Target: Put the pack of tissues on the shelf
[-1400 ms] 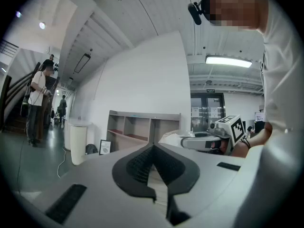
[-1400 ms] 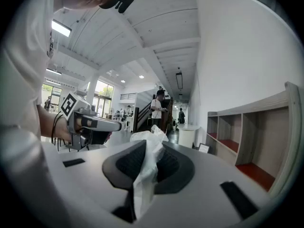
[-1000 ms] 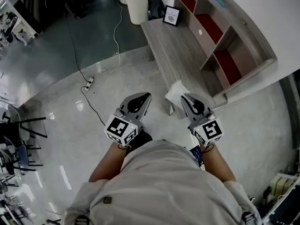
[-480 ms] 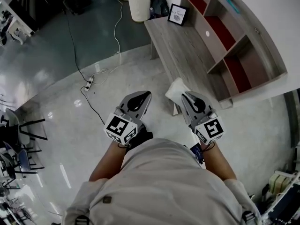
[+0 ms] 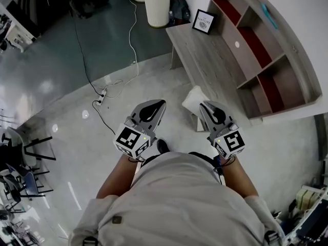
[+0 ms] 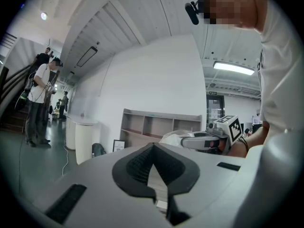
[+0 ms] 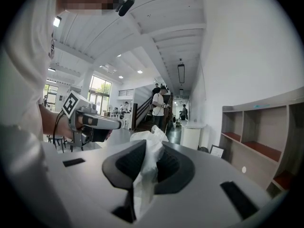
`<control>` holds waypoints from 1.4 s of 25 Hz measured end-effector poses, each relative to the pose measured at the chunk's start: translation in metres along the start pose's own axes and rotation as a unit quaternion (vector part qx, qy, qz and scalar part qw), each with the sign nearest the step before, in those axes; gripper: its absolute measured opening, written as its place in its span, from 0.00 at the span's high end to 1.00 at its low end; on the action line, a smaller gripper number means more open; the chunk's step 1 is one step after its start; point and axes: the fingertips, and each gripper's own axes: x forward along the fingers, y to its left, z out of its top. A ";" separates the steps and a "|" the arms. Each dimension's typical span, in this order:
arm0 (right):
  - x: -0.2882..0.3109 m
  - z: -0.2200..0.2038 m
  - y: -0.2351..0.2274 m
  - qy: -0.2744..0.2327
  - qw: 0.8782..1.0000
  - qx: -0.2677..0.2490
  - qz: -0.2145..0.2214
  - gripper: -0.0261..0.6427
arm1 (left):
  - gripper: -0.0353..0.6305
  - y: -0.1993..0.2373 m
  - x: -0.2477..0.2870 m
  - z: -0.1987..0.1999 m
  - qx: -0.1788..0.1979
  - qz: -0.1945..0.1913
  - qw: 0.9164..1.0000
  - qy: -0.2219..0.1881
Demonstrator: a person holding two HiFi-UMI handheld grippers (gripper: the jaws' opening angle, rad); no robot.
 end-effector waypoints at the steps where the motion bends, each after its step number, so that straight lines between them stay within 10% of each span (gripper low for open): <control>1: 0.007 0.001 0.002 0.000 1.000 0.000 0.000 0.88 | 0.93 0.006 -0.001 0.000 0.000 -0.001 1.000 0.000; 18: 0.093 0.000 -0.021 -0.005 1.000 0.007 0.022 0.88 | 0.93 0.083 0.014 0.000 -0.002 0.023 1.000 0.015; 35: 0.144 -0.001 -0.184 -0.017 1.000 0.013 -0.014 0.88 | 0.93 0.135 0.176 0.022 0.010 -0.009 1.000 0.027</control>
